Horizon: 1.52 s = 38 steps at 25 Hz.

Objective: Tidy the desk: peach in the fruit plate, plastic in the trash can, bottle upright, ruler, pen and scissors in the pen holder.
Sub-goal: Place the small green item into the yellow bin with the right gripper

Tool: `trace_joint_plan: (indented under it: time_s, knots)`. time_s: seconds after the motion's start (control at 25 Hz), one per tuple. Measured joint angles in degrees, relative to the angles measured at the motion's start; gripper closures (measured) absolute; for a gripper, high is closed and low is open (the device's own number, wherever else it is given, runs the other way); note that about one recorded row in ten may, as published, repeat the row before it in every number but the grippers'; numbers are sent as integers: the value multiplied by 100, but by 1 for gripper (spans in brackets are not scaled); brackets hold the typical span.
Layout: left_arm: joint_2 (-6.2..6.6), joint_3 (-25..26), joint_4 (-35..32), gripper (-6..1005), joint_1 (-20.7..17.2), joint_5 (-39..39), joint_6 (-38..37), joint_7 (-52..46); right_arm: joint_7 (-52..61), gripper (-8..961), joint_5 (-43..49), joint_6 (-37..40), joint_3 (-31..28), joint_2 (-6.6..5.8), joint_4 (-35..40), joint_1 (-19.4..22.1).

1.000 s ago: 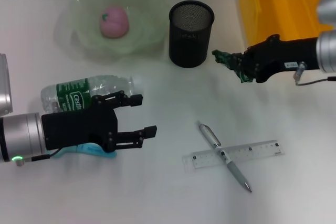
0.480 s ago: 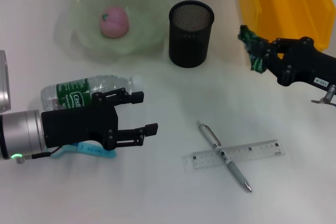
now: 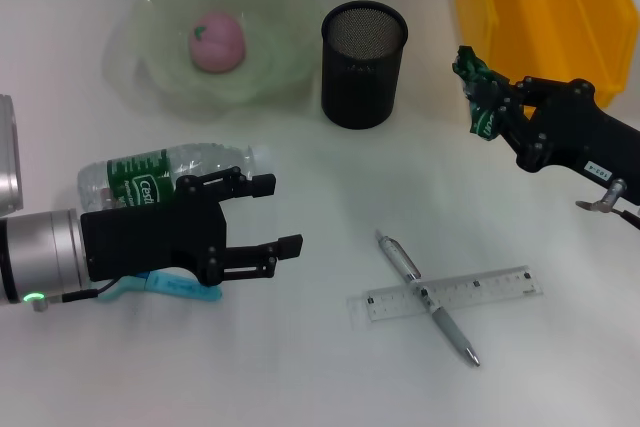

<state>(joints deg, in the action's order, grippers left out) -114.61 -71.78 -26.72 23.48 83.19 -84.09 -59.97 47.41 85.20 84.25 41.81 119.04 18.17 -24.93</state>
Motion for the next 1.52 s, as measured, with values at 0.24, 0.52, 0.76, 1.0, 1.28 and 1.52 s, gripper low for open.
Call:
trace_joint_plan:
  time_s: [0.24, 0.52, 0.76, 1.0, 1.28, 1.52]
  knots:
    - [-6, 6, 0, 184, -1, 4, 0, 1, -140, 897, -212, -15, -9, 5, -2, -6]
    - [-9, 25, 0, 184, -10, 5, 4, -3, -508, 900, -1235, -327, -16, 21, -42, 42]
    - [-9, 25, 0, 184, -29, -31, -1, -5, -773, 899, -2251, -1194, -16, 23, -269, -130]
    - [-19, 24, 0, 184, -21, -37, -2, -6, -888, 899, -2410, -1962, -24, 30, -293, -450]
    - [-18, 28, 0, 185, -1, -40, -1, -6, -923, 900, -2415, -2246, -4, 32, -310, -591]
    - [-17, 34, 0, 185, -1, -40, -2, -6, -936, 901, -2420, -2250, -24, 32, -299, -594]
